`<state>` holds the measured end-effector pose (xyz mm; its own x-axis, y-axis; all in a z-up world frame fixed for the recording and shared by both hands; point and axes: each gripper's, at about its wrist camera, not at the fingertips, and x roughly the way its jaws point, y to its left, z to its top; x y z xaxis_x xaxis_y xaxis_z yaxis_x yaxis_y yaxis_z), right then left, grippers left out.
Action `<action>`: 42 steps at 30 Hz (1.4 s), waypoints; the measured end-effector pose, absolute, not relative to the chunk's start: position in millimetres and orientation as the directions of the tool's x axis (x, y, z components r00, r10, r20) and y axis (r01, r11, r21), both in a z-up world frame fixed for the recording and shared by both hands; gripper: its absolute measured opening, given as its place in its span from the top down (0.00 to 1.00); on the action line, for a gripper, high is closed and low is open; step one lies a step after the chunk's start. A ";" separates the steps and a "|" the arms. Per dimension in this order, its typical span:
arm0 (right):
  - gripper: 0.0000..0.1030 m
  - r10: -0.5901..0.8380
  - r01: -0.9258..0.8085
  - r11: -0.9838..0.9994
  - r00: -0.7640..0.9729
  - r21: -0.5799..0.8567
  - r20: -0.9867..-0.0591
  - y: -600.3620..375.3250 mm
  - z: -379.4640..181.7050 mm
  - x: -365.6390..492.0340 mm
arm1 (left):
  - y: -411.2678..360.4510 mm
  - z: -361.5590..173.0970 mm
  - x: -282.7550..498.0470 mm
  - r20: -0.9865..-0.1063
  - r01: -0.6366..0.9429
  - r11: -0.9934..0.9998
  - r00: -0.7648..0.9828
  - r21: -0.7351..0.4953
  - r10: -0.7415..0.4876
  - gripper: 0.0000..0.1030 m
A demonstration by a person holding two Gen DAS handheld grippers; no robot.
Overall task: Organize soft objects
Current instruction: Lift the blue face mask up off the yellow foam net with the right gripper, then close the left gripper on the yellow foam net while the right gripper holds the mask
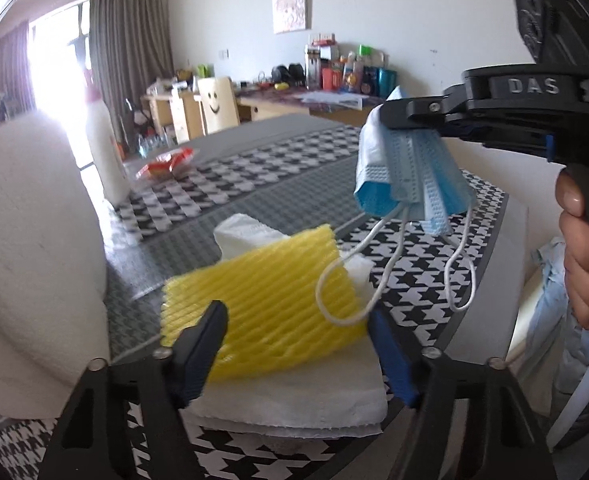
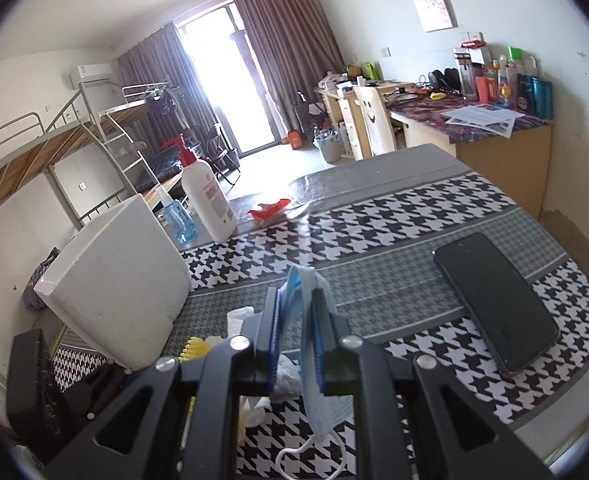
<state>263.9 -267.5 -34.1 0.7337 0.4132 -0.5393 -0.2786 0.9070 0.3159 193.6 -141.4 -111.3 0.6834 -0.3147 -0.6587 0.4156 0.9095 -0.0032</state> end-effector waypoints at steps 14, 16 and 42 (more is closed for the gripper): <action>0.83 0.400 -0.270 0.912 0.754 0.310 -0.521 -273.7 -26.8 248.5 | -137.9 -119.0 190.4 -0.696 0.431 0.900 0.625 -0.069 -0.353 0.63; 0.83 0.397 -0.270 0.913 0.758 0.305 -0.517 -273.5 -24.8 246.2 | -137.7 -119.6 188.6 -0.699 0.430 0.900 0.622 -0.072 -0.352 0.68; 0.83 0.412 -0.308 0.909 0.761 0.280 -0.500 -254.4 -17.7 227.7 | -106.4 -61.2 146.0 -0.545 0.387 0.922 0.772 -0.005 -0.327 0.94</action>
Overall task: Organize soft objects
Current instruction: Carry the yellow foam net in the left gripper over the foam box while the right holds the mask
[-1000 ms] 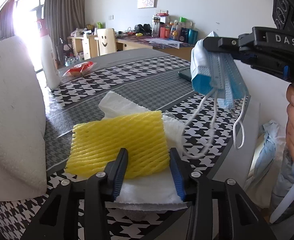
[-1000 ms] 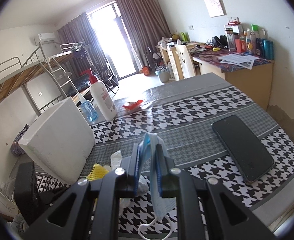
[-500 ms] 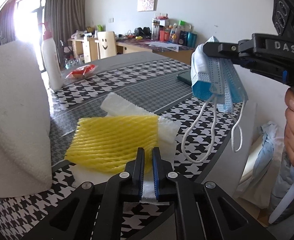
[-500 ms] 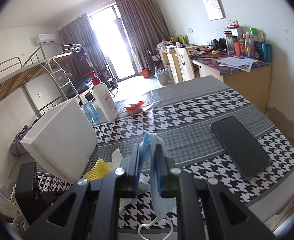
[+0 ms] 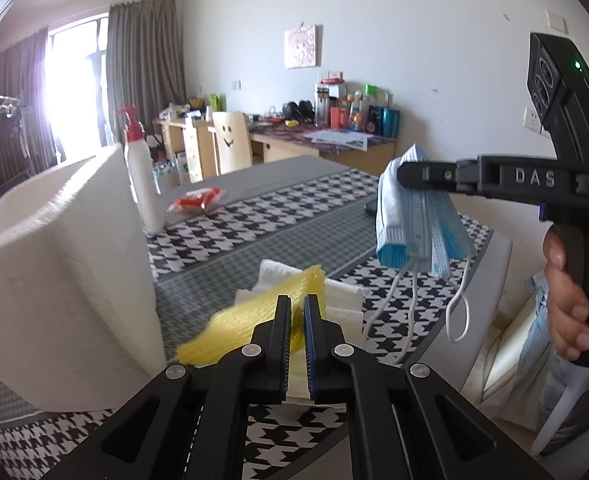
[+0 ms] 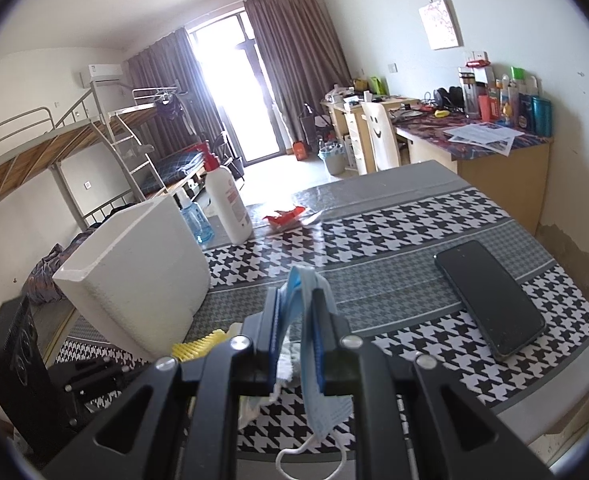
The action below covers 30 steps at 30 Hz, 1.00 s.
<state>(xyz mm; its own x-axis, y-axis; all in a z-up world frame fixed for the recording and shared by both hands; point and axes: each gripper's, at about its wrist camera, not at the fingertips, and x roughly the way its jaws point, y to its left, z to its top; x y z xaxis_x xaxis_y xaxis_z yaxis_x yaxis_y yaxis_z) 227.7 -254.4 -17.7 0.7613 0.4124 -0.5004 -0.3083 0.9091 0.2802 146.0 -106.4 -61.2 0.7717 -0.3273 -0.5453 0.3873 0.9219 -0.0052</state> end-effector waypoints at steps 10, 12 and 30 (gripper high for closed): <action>0.83 0.440 -0.357 0.898 0.755 0.258 -0.487 -235.1 -10.0 217.6 | -90.7 -39.3 132.1 -0.492 0.364 0.931 0.812 0.007 -0.314 0.95; 0.83 0.442 -0.361 0.897 0.755 0.255 -0.485 -232.1 -8.9 216.1 | -87.6 -35.3 131.0 -0.487 0.360 0.933 0.816 0.005 -0.312 0.95; 0.83 0.456 -0.403 0.890 0.769 0.213 -0.448 -209.4 8.4 206.6 | -75.9 -1.1 133.1 -0.415 0.314 0.949 0.865 0.012 -0.281 0.95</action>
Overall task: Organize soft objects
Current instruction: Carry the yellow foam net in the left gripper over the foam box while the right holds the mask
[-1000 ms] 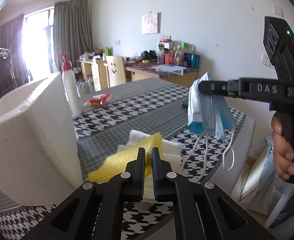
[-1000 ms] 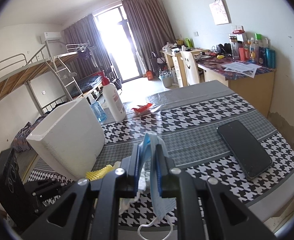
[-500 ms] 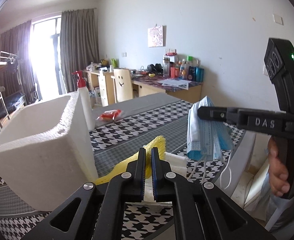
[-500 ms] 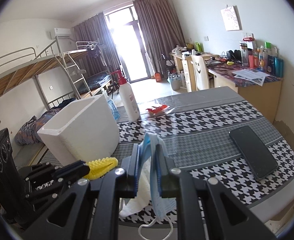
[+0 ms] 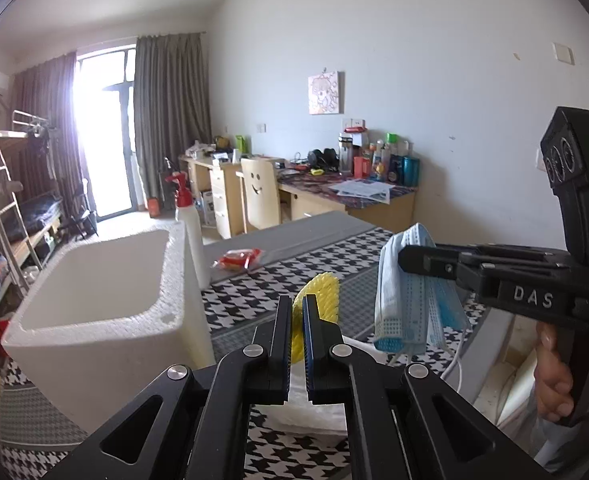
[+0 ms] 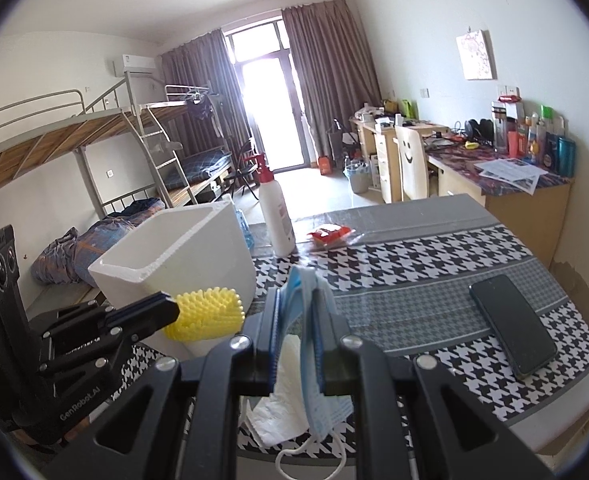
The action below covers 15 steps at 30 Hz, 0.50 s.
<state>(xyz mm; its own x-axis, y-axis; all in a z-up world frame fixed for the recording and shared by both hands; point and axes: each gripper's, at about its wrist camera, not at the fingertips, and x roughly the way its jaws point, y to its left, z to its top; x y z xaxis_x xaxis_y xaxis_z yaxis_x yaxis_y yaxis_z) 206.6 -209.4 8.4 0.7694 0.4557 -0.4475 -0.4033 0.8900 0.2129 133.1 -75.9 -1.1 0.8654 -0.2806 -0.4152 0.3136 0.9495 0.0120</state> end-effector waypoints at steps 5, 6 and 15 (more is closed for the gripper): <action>0.83 0.460 -0.415 0.888 0.773 0.200 -0.437 -203.8 13.3 204.8 | -73.2 5.7 137.6 -0.406 0.303 0.953 0.873 0.018 -0.270 0.95; 0.83 0.458 -0.415 0.888 0.775 0.197 -0.435 -203.1 14.1 204.4 | -72.8 6.7 138.5 -0.405 0.301 0.953 0.874 0.019 -0.268 0.95; 0.83 0.462 -0.426 0.886 0.783 0.182 -0.416 -197.8 22.6 202.4 | -70.8 17.1 141.0 -0.390 0.291 0.956 0.885 0.034 -0.255 0.95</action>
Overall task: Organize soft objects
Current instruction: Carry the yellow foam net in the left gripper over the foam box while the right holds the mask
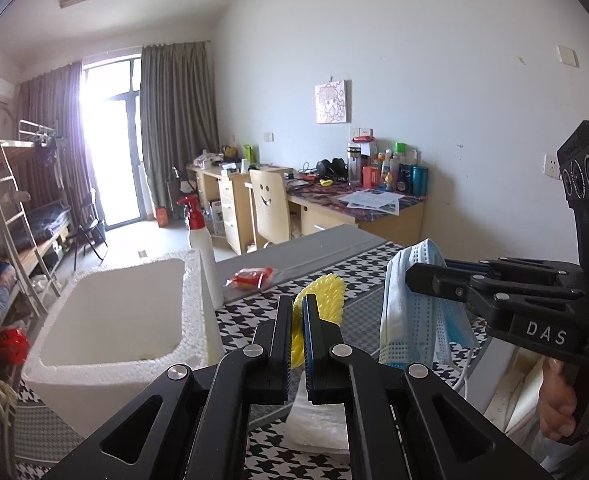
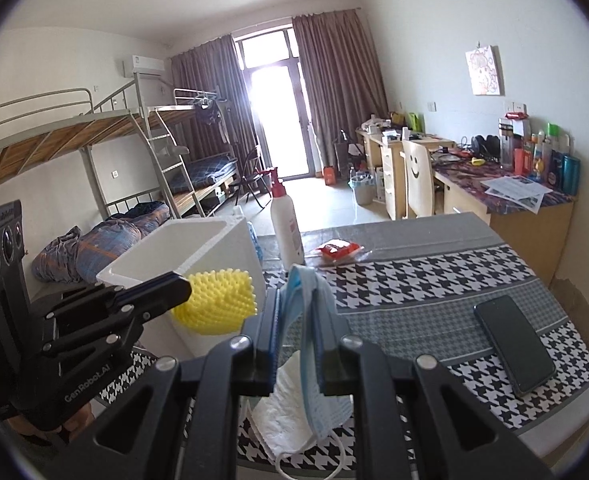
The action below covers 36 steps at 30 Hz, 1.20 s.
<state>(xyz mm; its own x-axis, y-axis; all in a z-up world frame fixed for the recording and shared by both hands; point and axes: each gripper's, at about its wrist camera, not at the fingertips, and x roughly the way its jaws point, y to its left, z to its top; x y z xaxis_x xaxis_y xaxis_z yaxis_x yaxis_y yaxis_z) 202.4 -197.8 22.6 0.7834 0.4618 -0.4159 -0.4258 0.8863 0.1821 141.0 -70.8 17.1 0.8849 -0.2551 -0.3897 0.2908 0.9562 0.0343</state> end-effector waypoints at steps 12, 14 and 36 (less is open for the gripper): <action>0.83 0.464 -0.438 0.885 0.798 0.160 -0.384 -190.5 34.7 200.7 | -65.8 36.0 144.6 -0.358 0.269 0.963 0.902 0.033 -0.240 0.95; 0.83 0.465 -0.441 0.884 0.801 0.154 -0.378 -189.1 37.7 200.7 | -65.3 38.7 146.2 -0.355 0.267 0.963 0.904 0.033 -0.239 0.95; 0.83 0.500 -0.484 0.865 0.802 0.134 -0.326 -173.9 59.6 208.6 | -52.5 63.1 151.6 -0.285 0.196 0.978 0.944 0.068 -0.169 0.95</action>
